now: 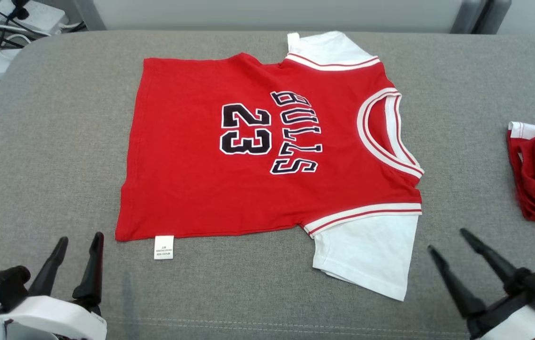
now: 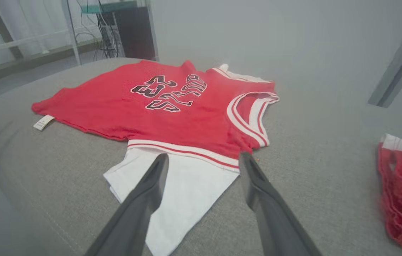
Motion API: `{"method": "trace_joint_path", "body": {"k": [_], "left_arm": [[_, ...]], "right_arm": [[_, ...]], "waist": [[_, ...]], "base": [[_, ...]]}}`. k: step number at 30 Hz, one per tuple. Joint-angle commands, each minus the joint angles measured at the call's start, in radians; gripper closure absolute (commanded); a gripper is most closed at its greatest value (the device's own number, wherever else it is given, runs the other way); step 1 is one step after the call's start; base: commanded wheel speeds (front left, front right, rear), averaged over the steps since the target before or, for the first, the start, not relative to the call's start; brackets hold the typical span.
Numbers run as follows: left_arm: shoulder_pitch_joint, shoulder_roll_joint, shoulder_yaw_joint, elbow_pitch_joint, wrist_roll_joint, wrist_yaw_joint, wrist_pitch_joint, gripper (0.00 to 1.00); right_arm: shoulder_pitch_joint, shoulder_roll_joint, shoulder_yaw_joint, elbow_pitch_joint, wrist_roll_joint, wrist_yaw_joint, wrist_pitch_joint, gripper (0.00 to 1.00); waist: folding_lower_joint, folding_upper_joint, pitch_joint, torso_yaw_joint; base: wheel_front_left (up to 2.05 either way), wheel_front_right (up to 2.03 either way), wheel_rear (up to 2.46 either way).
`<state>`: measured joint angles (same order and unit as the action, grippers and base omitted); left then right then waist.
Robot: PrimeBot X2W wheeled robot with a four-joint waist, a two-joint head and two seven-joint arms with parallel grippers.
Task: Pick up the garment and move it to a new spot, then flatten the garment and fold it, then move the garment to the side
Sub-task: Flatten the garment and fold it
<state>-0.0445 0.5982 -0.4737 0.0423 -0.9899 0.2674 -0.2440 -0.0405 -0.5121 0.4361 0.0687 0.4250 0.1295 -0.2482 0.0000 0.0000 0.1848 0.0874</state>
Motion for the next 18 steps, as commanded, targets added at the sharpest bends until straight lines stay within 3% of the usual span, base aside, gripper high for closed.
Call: {"method": "trace_joint_path", "body": {"k": [1,7,13,18], "left_arm": [[-0.026,0.046,0.062,-0.044,0.043,0.03,-0.013,0.0],[-0.058,0.029,0.135,-0.141,0.193,0.095,-0.017,0.0],[-0.089,-0.019,0.164,-0.126,0.267,0.076,-0.017,0.0],[-0.057,-0.104,0.24,-0.063,0.334,0.042,-0.018,0.0]], "right_arm": [[0.027,0.016,-0.069,-0.033,0.004,0.001,-0.014,0.0],[0.027,0.158,-0.272,-0.036,-0.058,0.001,-0.014,0.0],[-0.023,0.253,-0.323,0.012,-0.098,0.001,0.008,0.0],[-0.024,0.338,-0.359,0.065,-0.129,0.001,0.021,0.0]], "waist": [[0.0,0.0,-0.03,0.009],[0.0,0.0,-0.08,0.009],[0.0,0.0,-0.113,0.004],[0.0,0.0,-0.144,-0.006]], "base": [[0.0,0.0,0.0],[0.0,0.0,0.0],[0.0,0.0,0.0],[0.0,0.0,0.0]]}}
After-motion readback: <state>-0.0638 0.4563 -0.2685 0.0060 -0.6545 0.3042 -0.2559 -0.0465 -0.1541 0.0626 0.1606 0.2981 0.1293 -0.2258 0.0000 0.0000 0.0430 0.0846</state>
